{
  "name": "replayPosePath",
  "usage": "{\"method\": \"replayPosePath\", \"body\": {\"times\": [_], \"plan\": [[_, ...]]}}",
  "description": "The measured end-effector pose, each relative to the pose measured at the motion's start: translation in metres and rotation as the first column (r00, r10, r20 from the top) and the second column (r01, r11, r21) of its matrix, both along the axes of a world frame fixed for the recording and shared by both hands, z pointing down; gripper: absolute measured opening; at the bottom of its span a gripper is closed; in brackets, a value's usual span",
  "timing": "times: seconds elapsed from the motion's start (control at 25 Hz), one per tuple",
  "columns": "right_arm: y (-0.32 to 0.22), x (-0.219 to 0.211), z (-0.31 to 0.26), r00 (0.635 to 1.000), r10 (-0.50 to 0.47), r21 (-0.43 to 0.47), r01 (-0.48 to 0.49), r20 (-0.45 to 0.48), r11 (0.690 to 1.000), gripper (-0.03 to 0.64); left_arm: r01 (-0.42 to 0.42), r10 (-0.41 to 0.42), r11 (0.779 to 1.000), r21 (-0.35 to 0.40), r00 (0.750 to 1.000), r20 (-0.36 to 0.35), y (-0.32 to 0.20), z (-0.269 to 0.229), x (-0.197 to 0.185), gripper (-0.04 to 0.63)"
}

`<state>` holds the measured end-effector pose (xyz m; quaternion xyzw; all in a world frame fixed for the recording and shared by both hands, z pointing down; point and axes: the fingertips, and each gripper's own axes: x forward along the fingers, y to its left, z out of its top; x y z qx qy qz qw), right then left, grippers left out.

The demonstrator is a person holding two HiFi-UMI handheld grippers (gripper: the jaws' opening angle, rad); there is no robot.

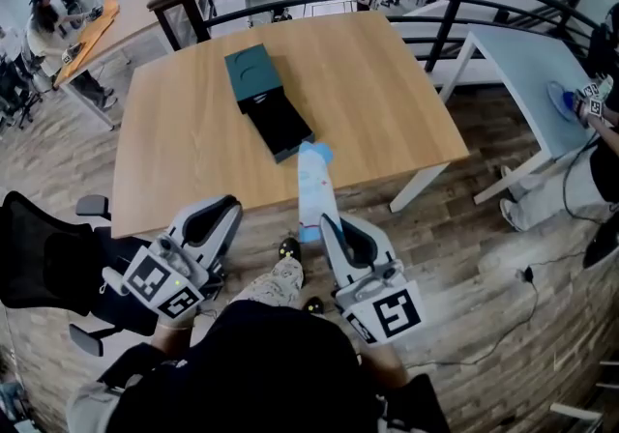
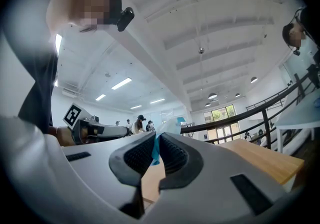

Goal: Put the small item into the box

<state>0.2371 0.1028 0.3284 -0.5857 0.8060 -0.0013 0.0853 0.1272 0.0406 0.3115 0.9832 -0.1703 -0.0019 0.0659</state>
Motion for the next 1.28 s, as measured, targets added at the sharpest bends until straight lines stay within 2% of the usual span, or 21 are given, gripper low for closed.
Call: {"method": "replayPosePath", "body": {"times": [0.32, 0.76, 1.28], "plan": [[-0.045, 0.014, -0.002, 0.999, 0.010, 0.001, -0.010, -0.041, 1.000, 0.028, -0.010, 0.010, 1.000, 0.012, 0.999, -0.042, -0.048, 0.006, 0.018, 0.027], [-0.152, 0.034, 0.017, 0.997, -0.053, -0.064, 0.050, -0.050, 0.997, 0.028, 0.004, -0.004, 1.000, 0.000, 1.000, -0.025, -0.148, 0.021, 0.049, 0.028], [-0.270, 0.026, 0.038, 0.990, -0.124, -0.117, 0.116, -0.063, 0.986, 0.028, 0.070, -0.071, 0.997, -0.011, 0.997, -0.018, -0.257, 0.035, 0.037, 0.028]]}}
